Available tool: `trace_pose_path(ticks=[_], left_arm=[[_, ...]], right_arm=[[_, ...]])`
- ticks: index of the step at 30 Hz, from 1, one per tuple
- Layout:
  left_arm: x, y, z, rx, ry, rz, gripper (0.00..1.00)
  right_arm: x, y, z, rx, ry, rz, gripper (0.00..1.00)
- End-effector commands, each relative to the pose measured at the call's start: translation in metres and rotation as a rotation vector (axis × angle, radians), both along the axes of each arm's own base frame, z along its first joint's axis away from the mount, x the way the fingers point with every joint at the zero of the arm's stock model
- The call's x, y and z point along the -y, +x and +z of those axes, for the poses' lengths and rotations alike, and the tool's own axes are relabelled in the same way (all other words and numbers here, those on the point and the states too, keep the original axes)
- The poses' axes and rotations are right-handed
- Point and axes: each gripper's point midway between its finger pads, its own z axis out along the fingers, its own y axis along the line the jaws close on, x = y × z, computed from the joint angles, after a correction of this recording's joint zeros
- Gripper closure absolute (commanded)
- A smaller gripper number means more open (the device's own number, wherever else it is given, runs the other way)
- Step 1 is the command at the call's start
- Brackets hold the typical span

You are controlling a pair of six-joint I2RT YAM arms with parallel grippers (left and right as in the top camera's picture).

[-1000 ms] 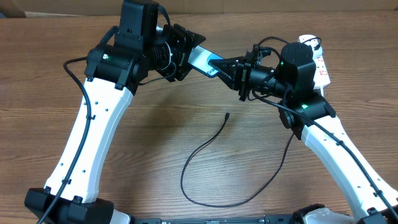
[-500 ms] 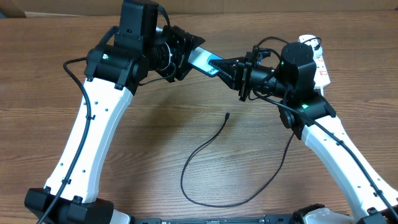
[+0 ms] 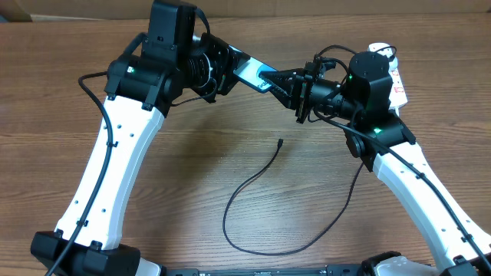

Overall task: Plug charger to phone and switch on socket
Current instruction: 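Close the left gripper on the phone's top end, then open the right gripper and pull it away from the phone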

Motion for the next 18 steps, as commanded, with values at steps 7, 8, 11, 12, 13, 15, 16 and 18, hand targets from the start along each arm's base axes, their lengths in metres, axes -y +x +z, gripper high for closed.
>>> trace_pose_path(ticks=[7,8,11,12,13,15,16,18], left_arm=[[-0.0037,0.006,-0.0007,0.012,0.009,0.018,0.93],[-0.0037,0.0059,-0.0007,0.012,0.008,0.018,0.95],[-0.0037,0.006,-0.0007,0.012,0.009,0.018,0.96],[-0.0037,0.006,-0.0007,0.012,0.009,0.018,0.96],[-0.0038,0.0061,-0.0007,0.012,0.009,0.019,0.96],[-0.0045,0.0066,-0.001,0.014,0.013,0.022,0.96],[-0.0056,0.0074,-0.0015,0.015,0.018,0.028,0.96],[-0.0078,0.009,-0.0024,0.019,0.03,0.04,0.96]], right_arm=[[-0.006,-0.0115,0.0143,0.027,0.022,0.068,0.95],[-0.006,-0.0115,0.0143,0.027,0.022,0.068,0.94],[-0.0063,-0.0117,0.0143,0.027,0.022,0.069,0.85],[-0.0064,-0.0119,0.0143,0.027,0.022,0.07,0.8],[-0.0067,-0.0129,0.0144,0.027,0.023,0.076,0.74],[-0.0074,-0.0148,0.0148,0.027,0.025,0.088,0.56],[-0.0076,-0.0154,0.0148,0.027,0.025,0.092,0.45],[-0.008,-0.0158,0.0148,0.039,0.021,0.096,0.21]])
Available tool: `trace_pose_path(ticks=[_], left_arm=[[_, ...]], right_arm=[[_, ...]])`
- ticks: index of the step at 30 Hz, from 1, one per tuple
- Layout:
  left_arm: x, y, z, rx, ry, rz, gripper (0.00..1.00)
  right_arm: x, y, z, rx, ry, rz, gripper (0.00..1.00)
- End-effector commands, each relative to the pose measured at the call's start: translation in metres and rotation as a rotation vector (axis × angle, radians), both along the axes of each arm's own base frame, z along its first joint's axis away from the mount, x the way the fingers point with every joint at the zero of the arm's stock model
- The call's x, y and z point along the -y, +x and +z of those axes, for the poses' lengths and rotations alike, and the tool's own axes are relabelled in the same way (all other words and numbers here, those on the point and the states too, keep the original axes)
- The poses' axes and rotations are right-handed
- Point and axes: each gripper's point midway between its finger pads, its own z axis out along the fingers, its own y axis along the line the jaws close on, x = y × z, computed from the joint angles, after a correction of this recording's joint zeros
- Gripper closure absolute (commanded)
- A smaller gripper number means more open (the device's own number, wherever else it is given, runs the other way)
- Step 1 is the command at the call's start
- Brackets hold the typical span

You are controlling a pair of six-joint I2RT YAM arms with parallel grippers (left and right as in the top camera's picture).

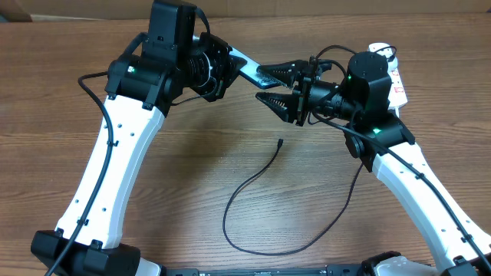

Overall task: Plug charger to phone and switch on socket
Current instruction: 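Open the right gripper and pull it away from the phone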

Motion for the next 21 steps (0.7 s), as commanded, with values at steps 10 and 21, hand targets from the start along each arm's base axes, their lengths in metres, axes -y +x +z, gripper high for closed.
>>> trace_pose_path(ticks=[10,21], left_arm=[[-0.039,0.016,-0.018,0.112,0.283,0.042,0.96],[-0.114,-0.013,-0.059,0.068,0.868,-0.142,0.96]], right_arm=[[0.0,-0.003,0.0,0.268,-0.119,0.045,0.0],[0.098,-0.004,-0.15,0.048,-0.923,-0.159,0.0]])
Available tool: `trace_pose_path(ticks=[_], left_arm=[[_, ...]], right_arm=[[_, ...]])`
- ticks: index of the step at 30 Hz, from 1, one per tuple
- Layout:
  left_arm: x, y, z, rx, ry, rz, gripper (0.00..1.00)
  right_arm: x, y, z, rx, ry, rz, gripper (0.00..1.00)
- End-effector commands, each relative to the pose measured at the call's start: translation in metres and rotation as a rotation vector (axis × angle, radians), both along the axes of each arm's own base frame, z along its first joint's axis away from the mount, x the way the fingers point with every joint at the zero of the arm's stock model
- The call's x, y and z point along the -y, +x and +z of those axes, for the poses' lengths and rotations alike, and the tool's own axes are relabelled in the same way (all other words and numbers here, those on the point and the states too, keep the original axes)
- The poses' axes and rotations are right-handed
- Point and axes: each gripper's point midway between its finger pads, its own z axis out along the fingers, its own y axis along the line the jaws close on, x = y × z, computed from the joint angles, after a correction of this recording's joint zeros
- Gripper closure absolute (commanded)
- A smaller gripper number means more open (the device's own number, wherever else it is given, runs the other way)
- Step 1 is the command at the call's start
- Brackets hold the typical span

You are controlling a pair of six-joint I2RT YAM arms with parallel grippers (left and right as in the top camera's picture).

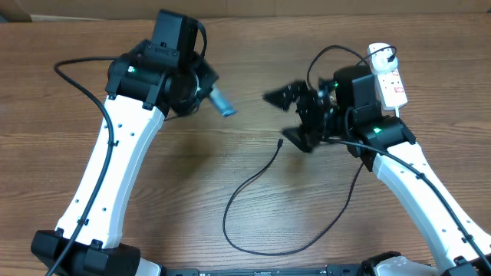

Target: Plug charger to phone and switch on socket

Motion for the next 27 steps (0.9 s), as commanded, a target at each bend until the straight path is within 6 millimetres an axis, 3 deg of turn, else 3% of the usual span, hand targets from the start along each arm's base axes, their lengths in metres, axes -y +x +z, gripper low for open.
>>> trace_pose_path(ticks=[1,4,7,11,14,17,22,27], left_arm=[[-0.027,0.004,-0.005,0.017,0.232,-0.122,0.96],[-0.023,0.0,-0.018,-0.019,0.279,-0.24,0.96],[-0.013,-0.006,-0.044,-0.078,0.266,-0.346,0.96],[0.029,-0.016,-0.073,-0.118,0.087,-0.565,0.96],[0.068,-0.025,-0.071,-0.056,-0.095,-0.787,0.96],[0.092,-0.035,-0.057,0.01,-0.239,-0.924,0.96],[0.089,-0.034,-0.052,0.042,-0.279,-0.96,0.96],[0.067,-0.026,-0.057,0.039,-0.223,-0.931,0.96]], right_arm=[[0.053,0.013,-0.026,0.063,-0.34,-0.12,0.0],[0.078,0.0,-0.043,-0.009,-0.473,-0.164,0.0],[0.088,-0.008,-0.05,-0.044,-0.529,-0.165,0.0],[0.089,-0.012,-0.055,-0.031,-0.575,-0.08,0.0],[0.091,-0.017,-0.058,-0.052,-0.585,-0.071,0.0],[0.091,-0.019,-0.059,-0.061,-0.588,-0.068,0.0],[0.091,-0.019,-0.059,-0.04,-0.606,-0.027,0.0],[0.091,-0.018,-0.058,-0.007,-0.625,0.022,0.0]])
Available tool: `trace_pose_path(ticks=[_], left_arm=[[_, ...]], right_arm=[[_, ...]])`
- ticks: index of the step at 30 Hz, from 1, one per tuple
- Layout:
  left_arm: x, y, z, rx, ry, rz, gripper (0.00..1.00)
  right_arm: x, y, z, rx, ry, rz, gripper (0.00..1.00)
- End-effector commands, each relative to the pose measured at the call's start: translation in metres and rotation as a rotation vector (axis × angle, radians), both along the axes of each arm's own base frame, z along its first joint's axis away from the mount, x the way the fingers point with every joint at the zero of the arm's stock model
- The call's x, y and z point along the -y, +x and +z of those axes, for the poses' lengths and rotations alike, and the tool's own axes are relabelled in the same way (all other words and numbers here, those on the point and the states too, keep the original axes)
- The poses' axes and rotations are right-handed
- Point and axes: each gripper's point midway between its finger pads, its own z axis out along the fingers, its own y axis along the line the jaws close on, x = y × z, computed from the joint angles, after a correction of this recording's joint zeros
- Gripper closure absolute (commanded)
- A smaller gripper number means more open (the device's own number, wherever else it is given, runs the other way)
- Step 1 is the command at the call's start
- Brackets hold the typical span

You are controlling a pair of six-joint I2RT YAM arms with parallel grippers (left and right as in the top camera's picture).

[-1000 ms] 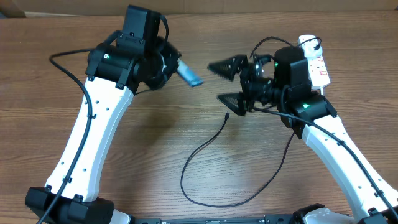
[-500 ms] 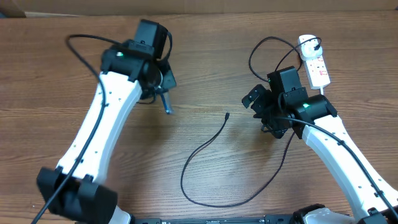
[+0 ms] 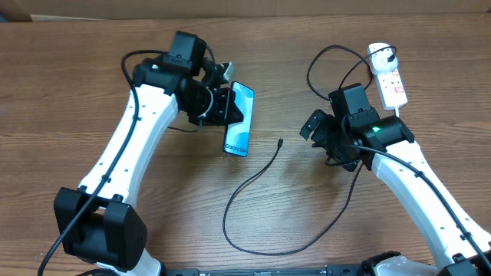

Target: Plug charger to phone and switch on socket

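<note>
A phone (image 3: 239,123) with a light blue screen is tilted over the table's middle, its lower end close to the wood. My left gripper (image 3: 224,107) is shut on its upper left side. The black charger cable (image 3: 253,178) lies in a loop on the table, its free plug tip (image 3: 281,142) just right of the phone. The cable runs back to the white socket strip (image 3: 387,77) at the far right. My right gripper (image 3: 316,129) hangs to the right of the plug tip, jaws apart and holding nothing.
The cable's loop (image 3: 265,250) reaches close to the table's front edge. Another cable loop (image 3: 326,65) lies left of the socket strip. A cardboard wall (image 3: 307,6) runs along the back of the table.
My left gripper has brought the phone down and to the right, so it now sits just left of the cable tip. My right gripper has drawn back to the right and lower.
Both grippers first held the phone in the air at the back middle. Then the right gripper stood open beside the phone while the left kept it. After that the arms were apart. Now the left holds the phone low beside the plug tip.
</note>
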Motion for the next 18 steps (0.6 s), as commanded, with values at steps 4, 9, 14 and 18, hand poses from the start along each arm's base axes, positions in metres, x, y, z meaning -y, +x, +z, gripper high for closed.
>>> trace_pose_path(ticks=[4,9,14,18], left_arm=[[-0.019,0.009,0.01,0.051,-0.006,0.015,0.96],[-0.031,0.024,0.005,0.113,0.074,0.049,0.96],[-0.043,0.038,-0.001,0.15,0.185,0.137,0.96],[-0.043,0.042,-0.002,0.168,0.193,0.142,0.95]], right_arm=[[0.0,0.007,0.004,0.038,-0.026,0.044,0.0],[0.001,0.016,0.007,0.079,-0.034,0.034,0.0],[0.0,0.02,0.008,0.094,-0.029,0.034,0.0],[-0.001,0.023,0.005,0.092,-0.029,0.035,0.0]])
